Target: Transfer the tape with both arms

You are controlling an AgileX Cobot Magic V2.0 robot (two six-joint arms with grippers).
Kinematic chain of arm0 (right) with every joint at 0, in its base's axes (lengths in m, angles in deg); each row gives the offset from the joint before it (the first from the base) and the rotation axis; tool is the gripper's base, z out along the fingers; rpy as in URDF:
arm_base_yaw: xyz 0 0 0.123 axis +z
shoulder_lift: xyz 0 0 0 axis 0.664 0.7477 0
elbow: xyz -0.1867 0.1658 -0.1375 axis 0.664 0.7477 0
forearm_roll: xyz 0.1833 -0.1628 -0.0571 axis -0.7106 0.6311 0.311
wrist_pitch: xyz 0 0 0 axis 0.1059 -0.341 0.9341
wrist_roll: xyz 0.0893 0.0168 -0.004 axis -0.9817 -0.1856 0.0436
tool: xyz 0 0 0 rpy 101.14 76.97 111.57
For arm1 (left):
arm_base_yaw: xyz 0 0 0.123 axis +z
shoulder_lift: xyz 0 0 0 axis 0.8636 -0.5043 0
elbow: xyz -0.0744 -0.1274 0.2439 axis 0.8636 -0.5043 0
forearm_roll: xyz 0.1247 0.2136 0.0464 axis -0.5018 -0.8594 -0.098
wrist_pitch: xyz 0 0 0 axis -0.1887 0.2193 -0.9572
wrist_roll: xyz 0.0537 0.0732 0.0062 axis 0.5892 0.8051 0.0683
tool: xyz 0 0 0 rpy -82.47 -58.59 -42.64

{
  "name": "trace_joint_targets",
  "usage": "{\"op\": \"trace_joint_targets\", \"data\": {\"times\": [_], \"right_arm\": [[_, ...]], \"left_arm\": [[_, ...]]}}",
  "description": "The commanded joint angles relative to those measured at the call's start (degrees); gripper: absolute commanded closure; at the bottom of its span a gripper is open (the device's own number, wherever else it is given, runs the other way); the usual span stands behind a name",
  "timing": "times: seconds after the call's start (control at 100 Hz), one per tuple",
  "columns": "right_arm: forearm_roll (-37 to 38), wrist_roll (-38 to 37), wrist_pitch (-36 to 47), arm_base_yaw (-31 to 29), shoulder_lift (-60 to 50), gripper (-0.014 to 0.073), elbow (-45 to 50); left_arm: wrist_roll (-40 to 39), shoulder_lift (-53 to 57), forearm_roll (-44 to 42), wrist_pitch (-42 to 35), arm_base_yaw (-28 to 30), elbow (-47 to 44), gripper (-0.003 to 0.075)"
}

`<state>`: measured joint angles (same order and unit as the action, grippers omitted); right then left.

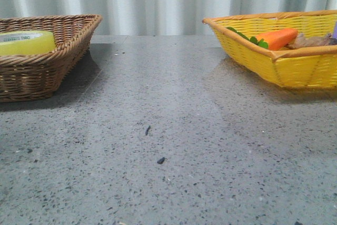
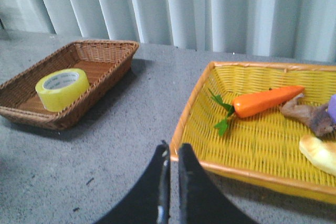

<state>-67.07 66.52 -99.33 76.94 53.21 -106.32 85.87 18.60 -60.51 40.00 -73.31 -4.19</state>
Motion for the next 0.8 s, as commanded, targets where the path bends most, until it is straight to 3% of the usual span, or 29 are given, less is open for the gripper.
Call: {"op": "trace_joint_targets", "data": {"times": [0.0, 0.12, 0.25, 0.35, 0.79], "right_arm": [[0.95, 0.20, 2.42, -0.32, 1.11, 0.0641, -0.75], [-0.71, 0.20, 0.91, -0.32, 1.11, 0.0641, -0.58], [-0.60, 1.24, 8.37, -0.32, -0.06, 0.0641, 2.62], [-0.60, 1.24, 13.14, -0.32, -0.98, 0.0641, 6.11], [-0.85, 1.24, 12.08, -0.32, -1.10, 0.0641, 14.81]], "left_arm": [[-0.58, 3.14, 1.82, -4.88, -0.44, -3.36, 0.0407], [-0.58, 7.25, 2.21, -5.42, -0.44, -8.86, 0.0547], [-0.58, 12.52, 2.21, -10.27, -0.44, -14.53, 0.0740], [-0.58, 16.83, 2.21, -12.87, -0.44, -17.88, 0.0741], [-0.58, 21.69, 3.28, -10.73, -0.44, -21.31, 0.0741]]}}
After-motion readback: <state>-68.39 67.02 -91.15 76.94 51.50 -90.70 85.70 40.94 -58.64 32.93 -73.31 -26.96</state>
